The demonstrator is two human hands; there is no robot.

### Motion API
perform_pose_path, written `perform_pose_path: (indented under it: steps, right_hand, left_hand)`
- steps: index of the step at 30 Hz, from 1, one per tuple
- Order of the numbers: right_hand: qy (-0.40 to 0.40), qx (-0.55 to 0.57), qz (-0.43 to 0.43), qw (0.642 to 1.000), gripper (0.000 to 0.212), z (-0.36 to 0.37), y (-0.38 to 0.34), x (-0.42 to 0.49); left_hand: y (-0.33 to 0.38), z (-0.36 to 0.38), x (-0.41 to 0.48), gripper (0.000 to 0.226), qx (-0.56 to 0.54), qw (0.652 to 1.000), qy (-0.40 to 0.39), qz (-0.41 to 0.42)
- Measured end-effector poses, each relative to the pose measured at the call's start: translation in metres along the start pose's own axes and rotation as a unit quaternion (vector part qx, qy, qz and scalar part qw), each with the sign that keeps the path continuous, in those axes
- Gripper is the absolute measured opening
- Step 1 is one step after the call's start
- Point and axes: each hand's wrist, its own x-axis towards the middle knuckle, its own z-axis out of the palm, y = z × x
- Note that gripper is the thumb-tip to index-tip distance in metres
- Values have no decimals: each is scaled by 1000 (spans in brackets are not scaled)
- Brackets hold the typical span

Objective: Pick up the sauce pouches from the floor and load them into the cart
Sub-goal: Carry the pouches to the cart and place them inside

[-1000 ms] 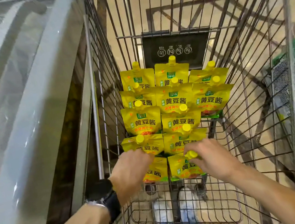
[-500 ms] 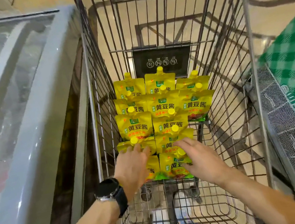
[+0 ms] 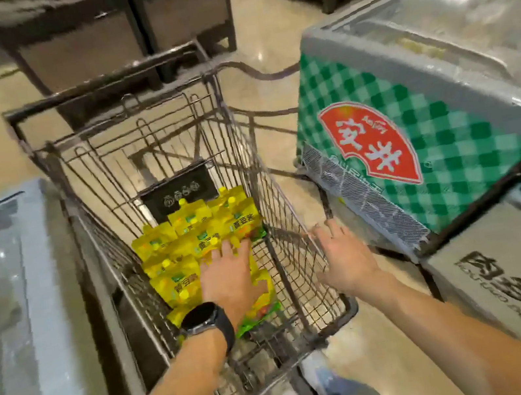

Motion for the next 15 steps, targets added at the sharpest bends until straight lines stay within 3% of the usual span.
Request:
perform_pose_path:
  steps: [6, 15]
  right_hand:
    - [95, 34, 197, 975, 89, -53, 103, -115]
    - [181, 81, 474, 858, 86, -47, 243, -394]
  left_hand:
    - [168, -91, -16, 80, 40, 964, 76, 250]
    - [406, -93, -135, 83, 144, 850, 96, 498]
